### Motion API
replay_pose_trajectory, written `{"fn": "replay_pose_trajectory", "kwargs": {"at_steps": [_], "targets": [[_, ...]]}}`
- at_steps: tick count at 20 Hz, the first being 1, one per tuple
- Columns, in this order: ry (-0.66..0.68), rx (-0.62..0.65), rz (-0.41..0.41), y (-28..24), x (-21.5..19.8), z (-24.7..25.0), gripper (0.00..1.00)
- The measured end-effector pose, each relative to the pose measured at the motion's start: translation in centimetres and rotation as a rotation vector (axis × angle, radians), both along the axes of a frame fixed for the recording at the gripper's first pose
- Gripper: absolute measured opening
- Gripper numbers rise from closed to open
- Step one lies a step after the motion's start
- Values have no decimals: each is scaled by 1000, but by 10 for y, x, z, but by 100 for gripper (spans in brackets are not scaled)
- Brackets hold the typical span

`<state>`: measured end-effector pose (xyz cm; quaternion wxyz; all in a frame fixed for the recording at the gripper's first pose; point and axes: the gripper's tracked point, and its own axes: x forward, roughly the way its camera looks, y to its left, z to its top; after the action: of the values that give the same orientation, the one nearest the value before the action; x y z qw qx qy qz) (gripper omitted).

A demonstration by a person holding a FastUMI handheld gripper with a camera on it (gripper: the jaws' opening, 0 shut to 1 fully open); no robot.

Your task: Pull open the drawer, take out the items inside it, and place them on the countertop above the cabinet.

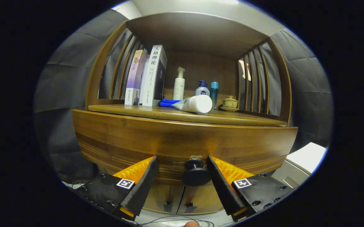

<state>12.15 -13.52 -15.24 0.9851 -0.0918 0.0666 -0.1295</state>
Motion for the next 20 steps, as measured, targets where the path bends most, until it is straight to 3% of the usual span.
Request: {"fn": "replay_pose_trajectory", "kwargs": {"at_steps": [12,20], "targets": [[-33,-36,-2,-3,30,1,98],[-80,13,77,21,-34,49,100]]}}
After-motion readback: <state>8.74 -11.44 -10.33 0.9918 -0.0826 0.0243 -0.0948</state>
